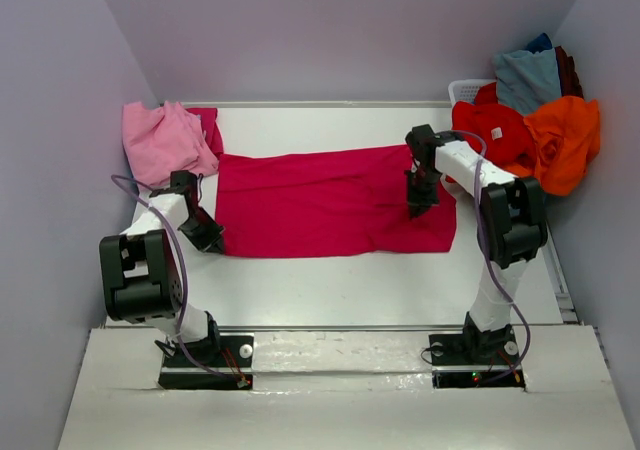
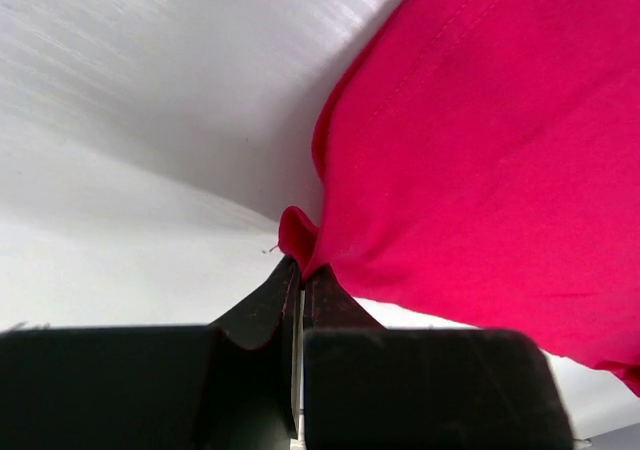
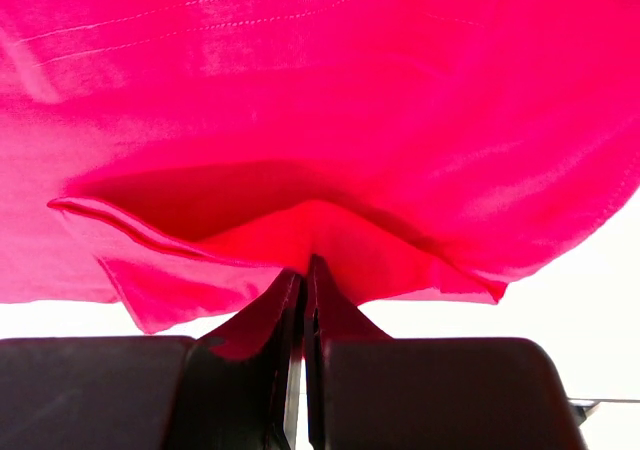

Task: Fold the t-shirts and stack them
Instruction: Fold the tshirt

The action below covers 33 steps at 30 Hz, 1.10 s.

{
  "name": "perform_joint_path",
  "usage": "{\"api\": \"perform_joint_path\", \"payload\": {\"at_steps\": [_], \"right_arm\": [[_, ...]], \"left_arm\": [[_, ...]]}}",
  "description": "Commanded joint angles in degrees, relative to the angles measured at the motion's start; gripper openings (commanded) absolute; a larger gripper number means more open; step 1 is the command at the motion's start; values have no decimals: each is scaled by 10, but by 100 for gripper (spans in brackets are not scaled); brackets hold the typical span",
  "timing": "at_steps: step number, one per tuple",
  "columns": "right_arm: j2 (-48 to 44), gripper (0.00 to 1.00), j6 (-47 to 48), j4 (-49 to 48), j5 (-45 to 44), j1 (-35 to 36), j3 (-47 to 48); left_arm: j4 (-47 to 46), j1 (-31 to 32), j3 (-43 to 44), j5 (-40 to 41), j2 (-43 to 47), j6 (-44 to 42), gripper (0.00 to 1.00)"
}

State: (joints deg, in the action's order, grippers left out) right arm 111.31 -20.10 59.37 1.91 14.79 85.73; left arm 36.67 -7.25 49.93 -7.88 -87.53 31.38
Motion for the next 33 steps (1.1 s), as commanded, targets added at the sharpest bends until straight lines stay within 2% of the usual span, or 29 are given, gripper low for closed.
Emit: {"api": "perform_joint_path", "payload": {"at_steps": [1,15,33], "right_arm": [[-44,7,-11,5,-15,-1,14],[-64,7,-29,49,-56,-1,84],[-27,7,-46,82,-124,-1,222]], "left_arm": [[12,-1,31,6,31,-17,6],[29,-1,119,0,22,-44,6],[12,-1,202,-16,-55,-41,5]]}}
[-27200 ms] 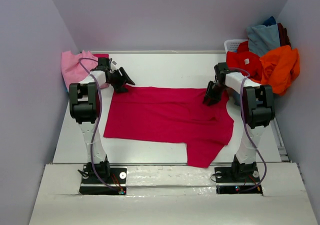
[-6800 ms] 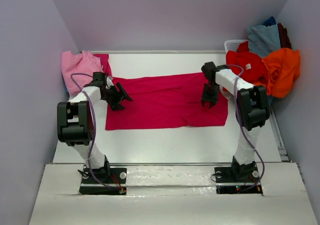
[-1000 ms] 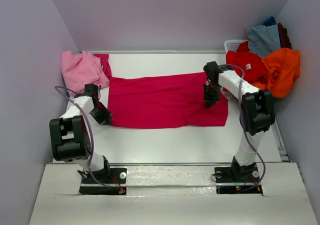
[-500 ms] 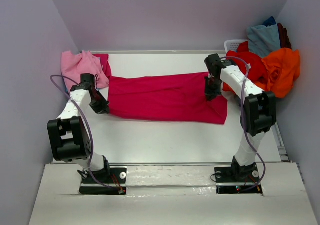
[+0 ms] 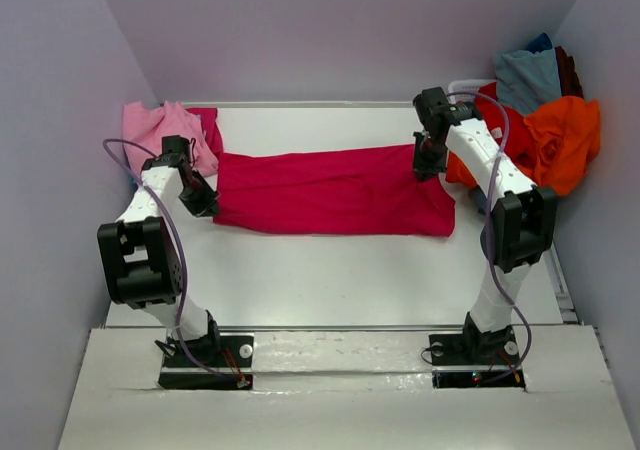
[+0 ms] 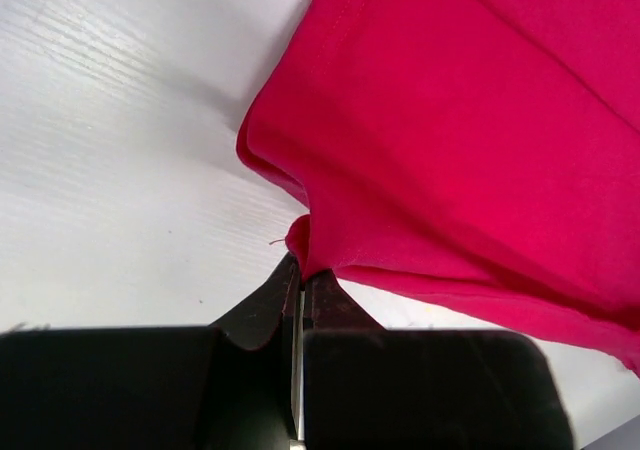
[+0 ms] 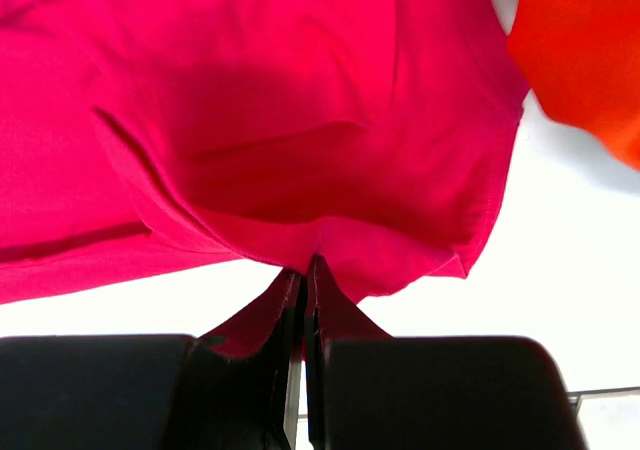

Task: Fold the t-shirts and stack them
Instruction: Fold the tshirt

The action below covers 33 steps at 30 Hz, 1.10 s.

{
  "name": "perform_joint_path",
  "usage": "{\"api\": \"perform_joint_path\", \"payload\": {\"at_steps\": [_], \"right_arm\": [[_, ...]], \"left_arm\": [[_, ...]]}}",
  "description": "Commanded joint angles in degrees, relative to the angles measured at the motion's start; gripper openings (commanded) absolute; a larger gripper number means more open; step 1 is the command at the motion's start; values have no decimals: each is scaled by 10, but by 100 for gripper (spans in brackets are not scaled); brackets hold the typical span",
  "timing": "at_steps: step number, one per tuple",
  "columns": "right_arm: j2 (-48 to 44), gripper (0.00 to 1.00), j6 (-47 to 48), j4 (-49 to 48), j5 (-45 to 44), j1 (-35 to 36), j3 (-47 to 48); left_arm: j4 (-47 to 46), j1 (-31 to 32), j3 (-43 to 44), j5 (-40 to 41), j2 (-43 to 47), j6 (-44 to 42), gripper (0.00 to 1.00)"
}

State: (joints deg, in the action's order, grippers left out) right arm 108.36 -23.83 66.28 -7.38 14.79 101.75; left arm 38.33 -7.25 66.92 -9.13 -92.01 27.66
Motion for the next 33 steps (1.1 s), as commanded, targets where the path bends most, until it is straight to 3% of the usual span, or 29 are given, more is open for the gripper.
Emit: {"api": "perform_joint_path", "payload": {"at_steps": [1,12,33], "right_arm": [[7,7,-9,15,-33,-1,71],[93,7,-11,47,-53,-1,211],[185,7,-14,56,-48,-6,349]], "left_arm": [[-6,-1,39,-4,-13,-3,6],[-13,-1,95,-5,-82,-2,6],[9,-1,242,-5,-197,-4,6]]}}
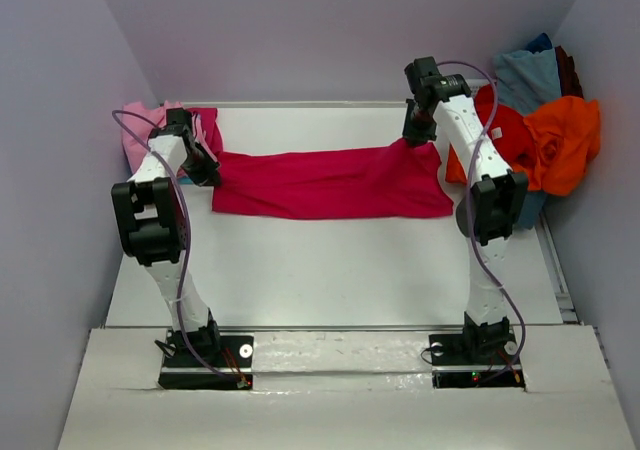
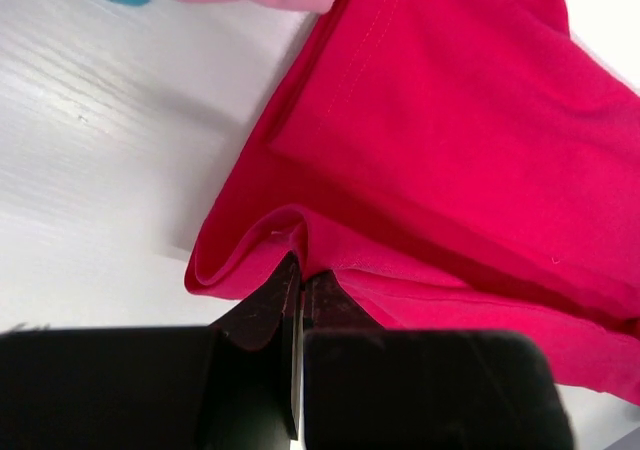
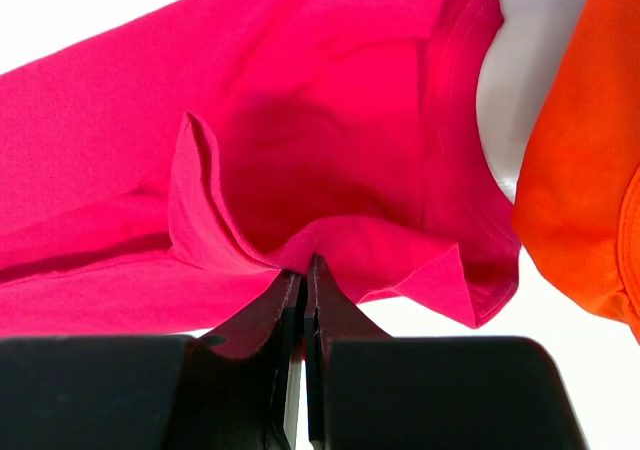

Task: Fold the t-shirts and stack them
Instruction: Fold the tshirt

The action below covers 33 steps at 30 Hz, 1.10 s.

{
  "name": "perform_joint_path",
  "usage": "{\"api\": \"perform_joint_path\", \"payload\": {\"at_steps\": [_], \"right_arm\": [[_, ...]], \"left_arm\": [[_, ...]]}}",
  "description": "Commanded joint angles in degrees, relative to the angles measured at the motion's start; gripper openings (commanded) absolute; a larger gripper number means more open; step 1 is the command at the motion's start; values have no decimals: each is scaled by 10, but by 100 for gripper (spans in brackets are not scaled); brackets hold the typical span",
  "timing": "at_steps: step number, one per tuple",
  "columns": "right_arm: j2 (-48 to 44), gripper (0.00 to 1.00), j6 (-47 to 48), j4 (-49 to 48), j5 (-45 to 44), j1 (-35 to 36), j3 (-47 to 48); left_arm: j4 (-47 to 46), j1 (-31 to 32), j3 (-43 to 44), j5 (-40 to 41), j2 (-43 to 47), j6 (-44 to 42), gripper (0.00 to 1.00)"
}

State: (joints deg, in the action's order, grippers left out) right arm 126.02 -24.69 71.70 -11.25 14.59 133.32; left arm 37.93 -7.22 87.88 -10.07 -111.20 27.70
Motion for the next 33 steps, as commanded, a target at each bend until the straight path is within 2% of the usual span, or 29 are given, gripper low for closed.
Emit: {"api": "perform_joint_path", "payload": {"at_steps": [1,17,33], "right_arm": [[10,7,-5,2,-11,-4,35],[45,7,-2,-10,-11,-31,94],[68,7,13,-34,-6,-42,92]], "left_arm": [[13,-2,36,4,-9,-5,6],[22,-2,86,2,-59,-3,6],[28,14,132,-1,-98,2,6]]}}
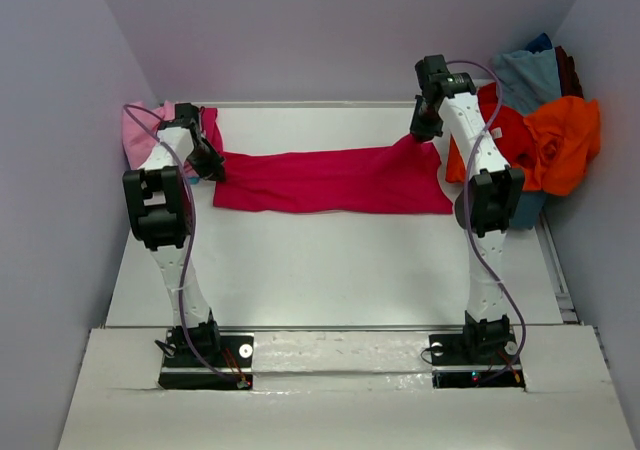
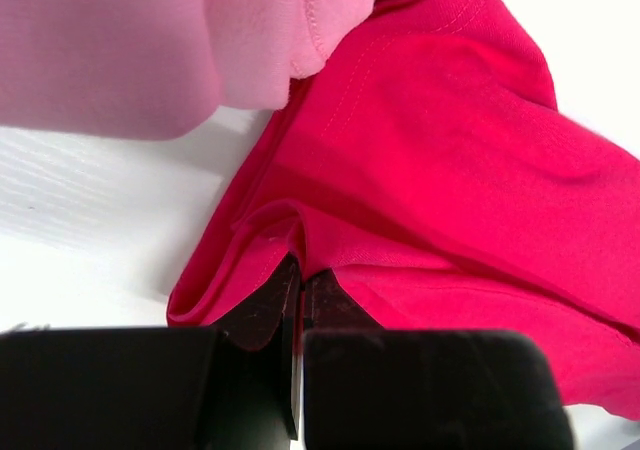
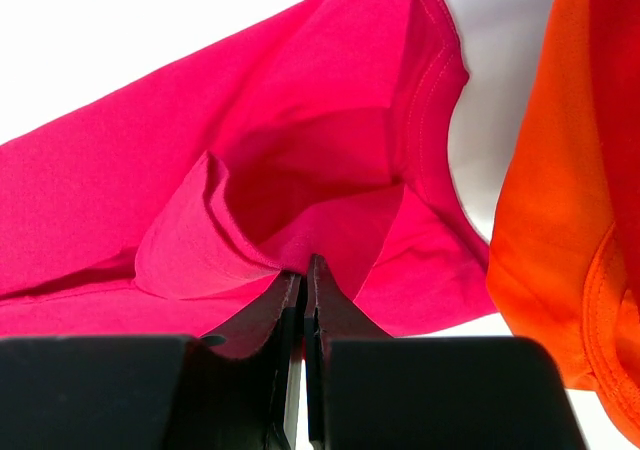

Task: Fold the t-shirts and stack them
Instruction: Fold the tshirt

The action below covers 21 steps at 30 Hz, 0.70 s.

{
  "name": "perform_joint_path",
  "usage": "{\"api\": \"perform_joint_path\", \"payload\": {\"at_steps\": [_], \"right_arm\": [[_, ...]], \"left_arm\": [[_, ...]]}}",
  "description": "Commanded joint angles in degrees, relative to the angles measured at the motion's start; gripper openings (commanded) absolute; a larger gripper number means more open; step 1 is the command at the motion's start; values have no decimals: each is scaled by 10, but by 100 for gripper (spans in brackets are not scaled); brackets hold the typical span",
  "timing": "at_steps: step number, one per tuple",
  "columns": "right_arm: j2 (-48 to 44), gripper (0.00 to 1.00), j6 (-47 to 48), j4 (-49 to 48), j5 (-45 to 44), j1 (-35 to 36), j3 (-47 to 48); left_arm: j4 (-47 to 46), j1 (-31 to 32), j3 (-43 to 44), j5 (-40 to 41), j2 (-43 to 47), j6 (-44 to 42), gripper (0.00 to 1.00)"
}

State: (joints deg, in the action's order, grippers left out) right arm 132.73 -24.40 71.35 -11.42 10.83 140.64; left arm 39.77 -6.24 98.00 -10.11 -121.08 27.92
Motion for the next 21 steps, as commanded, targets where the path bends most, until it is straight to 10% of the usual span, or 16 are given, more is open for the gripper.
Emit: {"api": "perform_joint_path", "payload": {"at_steps": [1,6,13,21], "right_arm": [[2,7,10,-35,-4,-5,18],[12,8,17,-44,-7,-5,18],[29,33,20,-54,-1,-5,5],[30,47,29,-59,-8,-5,0]], "left_arm": [[10,4,33,0,-2,0,6],[10,10,41,1,-7,2,8],[-1,15,37,0,-1,2,62],[0,15,32,1,6,0,77]]}}
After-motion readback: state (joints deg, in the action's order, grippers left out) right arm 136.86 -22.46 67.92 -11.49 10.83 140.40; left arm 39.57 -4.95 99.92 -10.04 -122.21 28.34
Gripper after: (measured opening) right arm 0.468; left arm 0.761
